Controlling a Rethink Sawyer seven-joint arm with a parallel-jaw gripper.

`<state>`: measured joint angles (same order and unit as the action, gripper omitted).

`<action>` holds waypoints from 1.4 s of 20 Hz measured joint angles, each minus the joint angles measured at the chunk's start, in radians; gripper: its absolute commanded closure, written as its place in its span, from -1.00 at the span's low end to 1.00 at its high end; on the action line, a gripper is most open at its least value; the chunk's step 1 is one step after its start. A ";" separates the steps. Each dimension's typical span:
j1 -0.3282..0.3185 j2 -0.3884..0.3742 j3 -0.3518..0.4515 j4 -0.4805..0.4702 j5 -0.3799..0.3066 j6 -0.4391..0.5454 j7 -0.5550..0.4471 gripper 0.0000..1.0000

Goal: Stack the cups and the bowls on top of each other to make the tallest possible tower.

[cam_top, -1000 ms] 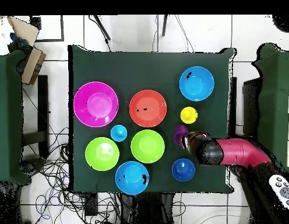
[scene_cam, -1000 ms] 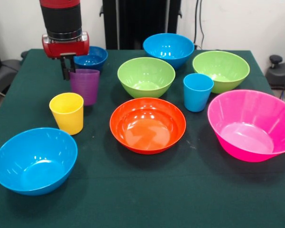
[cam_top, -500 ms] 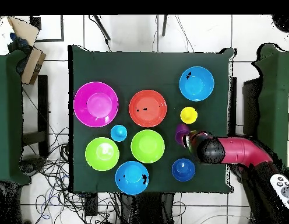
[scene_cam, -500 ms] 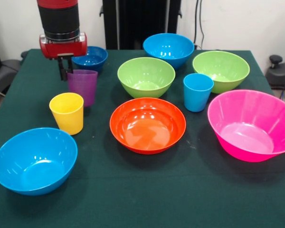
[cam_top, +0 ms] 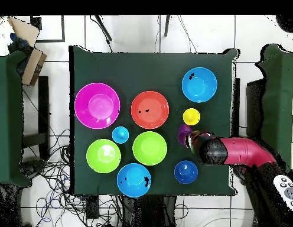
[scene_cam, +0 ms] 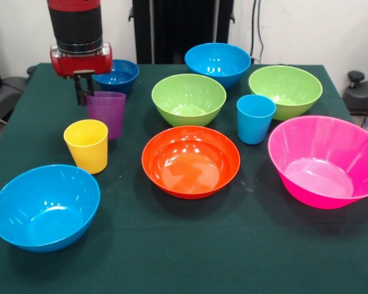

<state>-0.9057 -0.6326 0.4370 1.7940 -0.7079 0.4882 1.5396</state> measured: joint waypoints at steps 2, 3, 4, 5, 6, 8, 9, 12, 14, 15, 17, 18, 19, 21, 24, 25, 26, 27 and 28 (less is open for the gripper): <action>0.007 0.000 -0.001 -0.001 0.000 0.000 0.000 1.00; 0.009 0.000 -0.001 -0.001 0.001 0.000 0.000 1.00; 0.013 0.000 -0.001 -0.002 0.001 0.000 0.000 1.00; 0.016 0.000 -0.001 -0.002 0.001 0.000 0.000 1.00; 0.023 0.000 -0.001 -0.003 0.002 0.000 0.000 1.00; 0.030 0.000 -0.001 -0.003 0.004 0.000 0.000 1.00; 0.031 0.000 -0.001 -0.003 0.005 0.000 0.000 1.00; 0.040 0.000 -0.001 -0.005 0.008 0.000 0.000 1.00; 0.044 0.000 -0.001 -0.008 0.012 0.000 0.000 1.00; 0.045 0.000 -0.001 -0.009 0.013 0.000 0.000 1.00; 0.045 0.000 -0.001 -0.012 0.018 0.000 0.000 1.00; 0.045 0.000 -0.001 -0.014 0.021 0.000 0.000 1.00; 0.045 0.000 -0.001 -0.015 0.023 0.000 0.000 1.00; 0.045 0.000 -0.001 -0.021 0.029 0.000 0.000 1.00; 0.045 0.000 -0.001 -0.025 0.031 0.000 0.000 1.00; 0.045 0.000 -0.001 -0.027 0.032 0.000 0.000 1.00; 0.045 0.000 -0.001 -0.028 0.032 0.000 0.000 1.00; 0.045 0.000 -0.001 -0.029 0.032 0.000 0.000 1.00; 0.045 0.000 -0.001 -0.029 0.032 0.000 0.000 1.00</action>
<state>-0.8605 -0.6325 0.4355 1.7646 -0.6763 0.4882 1.5396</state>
